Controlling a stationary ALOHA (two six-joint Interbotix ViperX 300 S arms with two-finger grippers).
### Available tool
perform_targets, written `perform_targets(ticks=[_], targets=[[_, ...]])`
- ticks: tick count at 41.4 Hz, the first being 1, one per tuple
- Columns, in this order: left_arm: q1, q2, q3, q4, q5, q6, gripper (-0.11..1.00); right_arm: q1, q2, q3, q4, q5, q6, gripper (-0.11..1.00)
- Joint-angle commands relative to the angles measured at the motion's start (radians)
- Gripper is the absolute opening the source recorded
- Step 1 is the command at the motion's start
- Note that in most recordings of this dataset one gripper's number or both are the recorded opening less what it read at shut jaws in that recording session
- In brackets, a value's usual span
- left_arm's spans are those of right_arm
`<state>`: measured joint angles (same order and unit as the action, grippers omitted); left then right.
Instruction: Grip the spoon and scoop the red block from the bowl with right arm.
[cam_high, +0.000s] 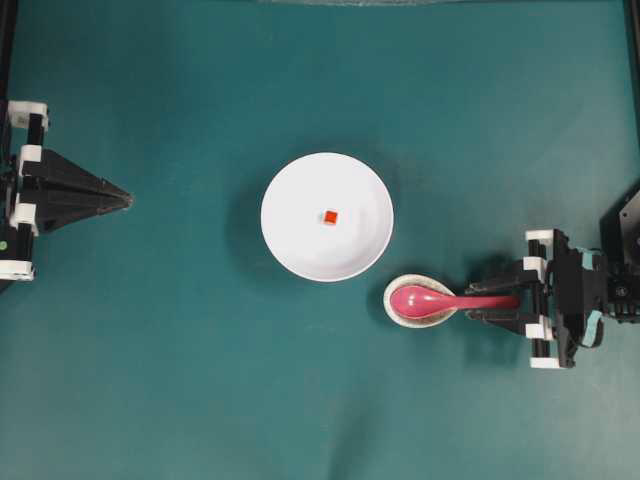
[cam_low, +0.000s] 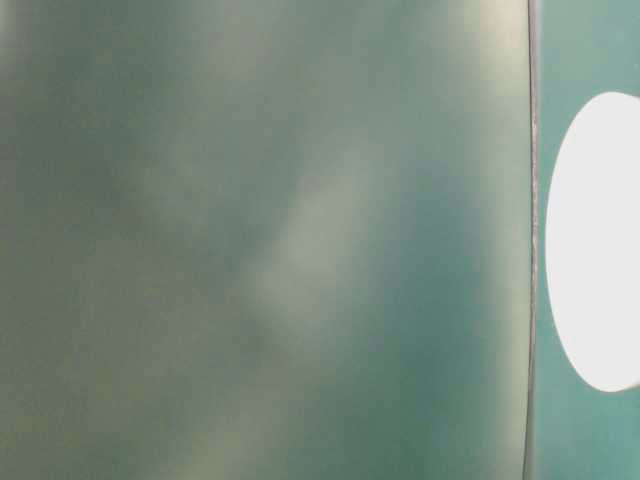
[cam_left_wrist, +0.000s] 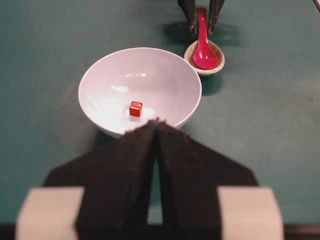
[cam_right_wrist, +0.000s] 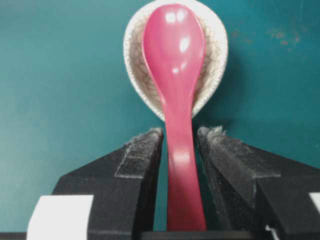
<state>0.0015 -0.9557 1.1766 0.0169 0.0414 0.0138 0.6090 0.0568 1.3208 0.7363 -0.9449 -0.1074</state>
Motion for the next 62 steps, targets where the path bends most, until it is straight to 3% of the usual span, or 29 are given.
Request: perform_targets(ticks=[1,54,62], targets=[[0.000,0.008,-0.012,0.003,-0.005,-0.005,0.01,0.005,-0.005,-0.009,0.002,-0.014,-0.003,0.45],[0.000,0.008,-0.012,0.003,0.005,-0.014,0.01,0.005,-0.006,-0.012,-0.002,-0.023,-0.003,0.44],[-0.002,0.008,-0.012,0.003,0.005,-0.015,0.01,0.005,-0.006,-0.012,-0.002,-0.025,-0.003,0.36]])
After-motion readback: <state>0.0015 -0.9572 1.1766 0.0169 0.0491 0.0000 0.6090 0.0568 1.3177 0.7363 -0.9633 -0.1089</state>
